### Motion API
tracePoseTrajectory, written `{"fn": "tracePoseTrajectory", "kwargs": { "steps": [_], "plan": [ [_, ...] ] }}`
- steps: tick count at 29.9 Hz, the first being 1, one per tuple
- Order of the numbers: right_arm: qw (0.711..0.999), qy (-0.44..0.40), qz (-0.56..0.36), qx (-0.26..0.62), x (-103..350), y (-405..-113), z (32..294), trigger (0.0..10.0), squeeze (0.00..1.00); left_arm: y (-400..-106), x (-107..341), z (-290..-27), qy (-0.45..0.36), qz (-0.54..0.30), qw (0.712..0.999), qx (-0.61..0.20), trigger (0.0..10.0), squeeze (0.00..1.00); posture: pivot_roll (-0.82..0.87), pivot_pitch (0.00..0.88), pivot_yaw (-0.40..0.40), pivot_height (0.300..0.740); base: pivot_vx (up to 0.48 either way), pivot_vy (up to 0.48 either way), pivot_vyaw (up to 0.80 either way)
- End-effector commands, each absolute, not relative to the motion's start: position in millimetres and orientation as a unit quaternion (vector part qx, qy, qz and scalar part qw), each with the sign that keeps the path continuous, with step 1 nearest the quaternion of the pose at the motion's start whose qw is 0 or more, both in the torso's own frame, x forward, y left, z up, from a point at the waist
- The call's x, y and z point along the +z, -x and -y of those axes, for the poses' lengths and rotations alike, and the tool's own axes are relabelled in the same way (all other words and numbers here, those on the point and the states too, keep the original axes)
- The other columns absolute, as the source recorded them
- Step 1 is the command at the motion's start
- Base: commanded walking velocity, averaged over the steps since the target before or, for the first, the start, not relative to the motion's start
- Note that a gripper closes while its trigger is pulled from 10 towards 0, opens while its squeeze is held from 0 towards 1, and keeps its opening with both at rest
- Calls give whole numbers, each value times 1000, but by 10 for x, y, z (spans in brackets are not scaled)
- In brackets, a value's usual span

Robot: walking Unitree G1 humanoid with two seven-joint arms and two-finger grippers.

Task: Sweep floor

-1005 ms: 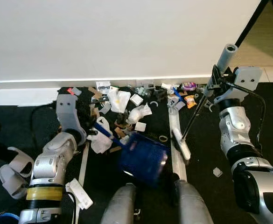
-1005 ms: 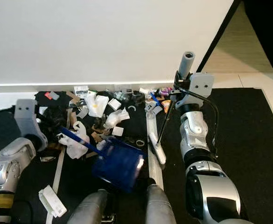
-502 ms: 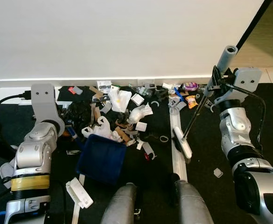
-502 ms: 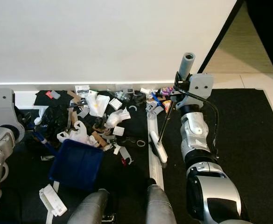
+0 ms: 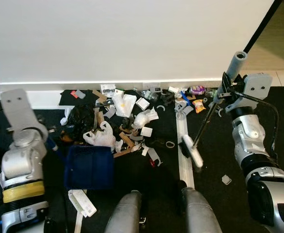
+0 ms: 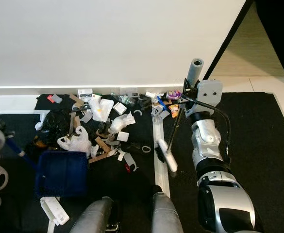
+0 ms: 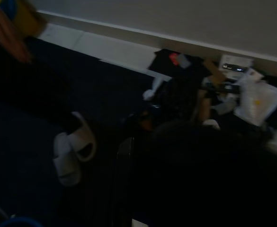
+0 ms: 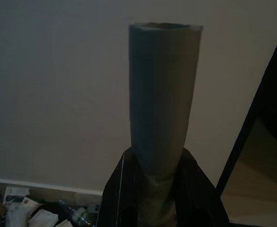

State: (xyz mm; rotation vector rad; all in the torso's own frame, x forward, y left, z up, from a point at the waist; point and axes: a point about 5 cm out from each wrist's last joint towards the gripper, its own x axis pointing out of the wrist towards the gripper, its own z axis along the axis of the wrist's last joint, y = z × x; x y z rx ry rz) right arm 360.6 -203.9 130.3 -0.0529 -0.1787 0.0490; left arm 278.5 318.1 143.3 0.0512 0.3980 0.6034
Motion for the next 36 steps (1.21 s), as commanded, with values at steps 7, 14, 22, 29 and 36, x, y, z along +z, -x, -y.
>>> {"fn": "tracePoseTrajectory", "kwargs": {
  "steps": [7,14,22,29,36],
  "plan": [
    [994,25,100,23,1316,-3602,2017,10000,0,-2856,1234,-3126,6,-200,919,339,10000,0,37,203,45,740,0,0,0],
    [994,26,101,25,1308,-3591,2018,10000,0,-2996,1277,-2880,67,-191,931,303,10000,0,34,213,43,740,0,0,0],
    [994,20,100,26,1287,-3586,1975,10000,0,-3015,1098,-2694,57,-209,934,283,10000,0,38,220,41,740,0,0,0],
    [994,17,99,31,1296,-3604,1936,10000,0,-3124,1058,-2328,100,-187,953,218,10000,0,44,219,35,740,0,0,0],
    [994,14,101,34,1306,-3615,1907,10000,0,-3078,866,-2346,52,-209,950,225,10000,0,45,221,41,740,0,0,0]
  ]
}}
